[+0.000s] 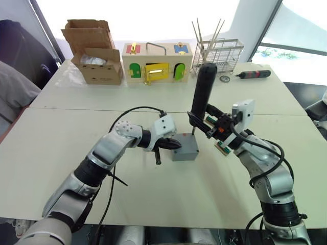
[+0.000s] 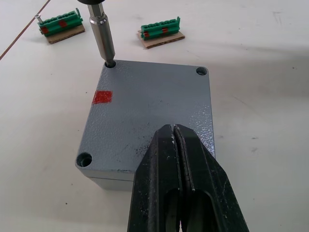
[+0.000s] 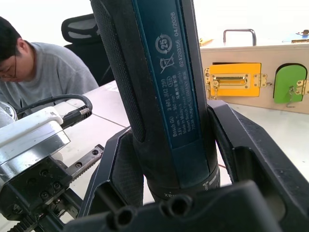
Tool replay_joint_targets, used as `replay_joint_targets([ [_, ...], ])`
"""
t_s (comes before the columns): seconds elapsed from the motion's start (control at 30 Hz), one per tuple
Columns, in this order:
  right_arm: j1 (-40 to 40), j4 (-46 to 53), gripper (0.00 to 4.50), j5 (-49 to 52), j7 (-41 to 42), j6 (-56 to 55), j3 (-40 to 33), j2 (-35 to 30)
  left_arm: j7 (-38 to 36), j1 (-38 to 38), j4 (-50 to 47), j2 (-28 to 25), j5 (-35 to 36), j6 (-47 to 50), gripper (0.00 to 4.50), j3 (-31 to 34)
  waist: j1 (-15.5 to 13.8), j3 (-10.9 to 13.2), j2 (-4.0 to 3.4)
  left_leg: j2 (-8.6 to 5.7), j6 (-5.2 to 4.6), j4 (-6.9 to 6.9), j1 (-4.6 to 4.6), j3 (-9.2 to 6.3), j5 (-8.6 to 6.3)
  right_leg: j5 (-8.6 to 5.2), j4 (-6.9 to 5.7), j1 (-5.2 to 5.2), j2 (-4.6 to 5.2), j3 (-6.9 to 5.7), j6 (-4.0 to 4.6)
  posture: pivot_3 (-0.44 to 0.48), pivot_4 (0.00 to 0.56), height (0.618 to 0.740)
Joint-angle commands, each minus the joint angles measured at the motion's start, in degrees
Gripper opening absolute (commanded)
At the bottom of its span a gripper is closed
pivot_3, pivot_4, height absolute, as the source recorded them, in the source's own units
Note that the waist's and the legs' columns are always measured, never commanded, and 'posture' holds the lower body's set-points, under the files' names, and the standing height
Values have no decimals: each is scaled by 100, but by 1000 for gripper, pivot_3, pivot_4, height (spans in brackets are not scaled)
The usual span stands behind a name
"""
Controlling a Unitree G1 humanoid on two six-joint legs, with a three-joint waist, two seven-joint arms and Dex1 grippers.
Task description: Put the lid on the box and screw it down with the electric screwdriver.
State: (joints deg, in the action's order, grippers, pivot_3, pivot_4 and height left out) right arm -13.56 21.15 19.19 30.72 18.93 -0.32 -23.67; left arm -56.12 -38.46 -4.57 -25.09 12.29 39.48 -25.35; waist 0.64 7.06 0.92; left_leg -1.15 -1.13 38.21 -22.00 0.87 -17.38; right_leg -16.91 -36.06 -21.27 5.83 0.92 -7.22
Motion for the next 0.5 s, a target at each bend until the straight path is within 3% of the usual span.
replay_joint_targets([
  [0.03,298,-625,1915,-127,24,471,254,-24,20,108,129,-75,-178,130,0,-171,0,-10,1,0,0,-2,1,0,0,0,2,1,1,0,0,0,150,740],
  [0.5,253,-613,1915,131,-57,544,62,85,35,109,148,-61,-211,113,0,-181,4,-14,0,0,4,-12,7,0,-3,-15,9,6,14,0,28,0,150,740],
])
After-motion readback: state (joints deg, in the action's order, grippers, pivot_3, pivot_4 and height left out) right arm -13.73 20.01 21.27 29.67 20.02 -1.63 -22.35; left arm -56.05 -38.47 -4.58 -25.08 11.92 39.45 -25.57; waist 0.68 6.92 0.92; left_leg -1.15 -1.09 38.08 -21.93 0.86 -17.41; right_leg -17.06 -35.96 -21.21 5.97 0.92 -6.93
